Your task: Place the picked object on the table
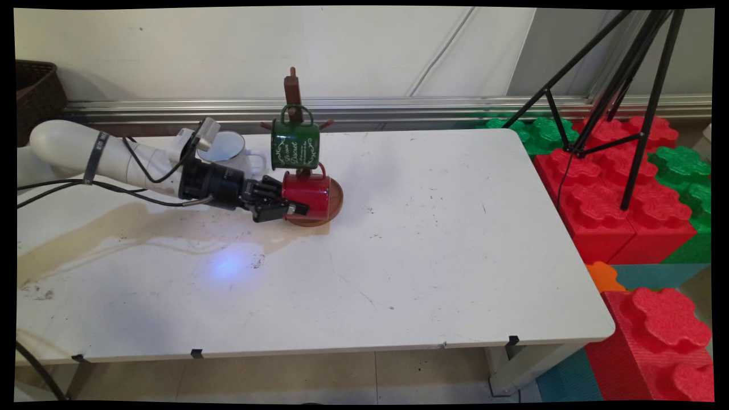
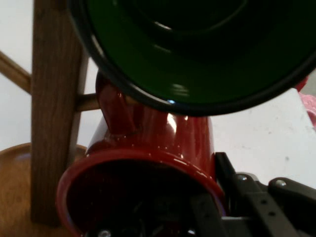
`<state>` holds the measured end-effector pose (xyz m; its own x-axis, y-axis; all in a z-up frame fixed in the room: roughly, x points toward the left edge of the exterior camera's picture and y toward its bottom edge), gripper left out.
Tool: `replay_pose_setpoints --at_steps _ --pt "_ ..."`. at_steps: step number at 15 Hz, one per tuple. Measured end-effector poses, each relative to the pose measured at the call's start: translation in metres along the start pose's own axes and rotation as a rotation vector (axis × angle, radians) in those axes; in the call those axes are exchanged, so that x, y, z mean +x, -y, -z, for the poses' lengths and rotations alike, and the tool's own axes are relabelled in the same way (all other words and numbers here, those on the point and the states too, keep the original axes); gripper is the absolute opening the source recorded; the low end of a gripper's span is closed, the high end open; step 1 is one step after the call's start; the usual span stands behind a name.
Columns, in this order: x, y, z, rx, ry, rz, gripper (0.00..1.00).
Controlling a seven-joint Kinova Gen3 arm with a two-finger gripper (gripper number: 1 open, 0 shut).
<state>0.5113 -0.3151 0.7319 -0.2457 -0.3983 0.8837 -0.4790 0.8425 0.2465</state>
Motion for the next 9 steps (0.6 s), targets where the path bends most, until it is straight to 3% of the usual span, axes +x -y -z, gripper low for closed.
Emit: replay_pose_setpoints --at_steps 9 --pt "0.002 -0.02 0.014 -0.077 0.009 -0.013 0.0"
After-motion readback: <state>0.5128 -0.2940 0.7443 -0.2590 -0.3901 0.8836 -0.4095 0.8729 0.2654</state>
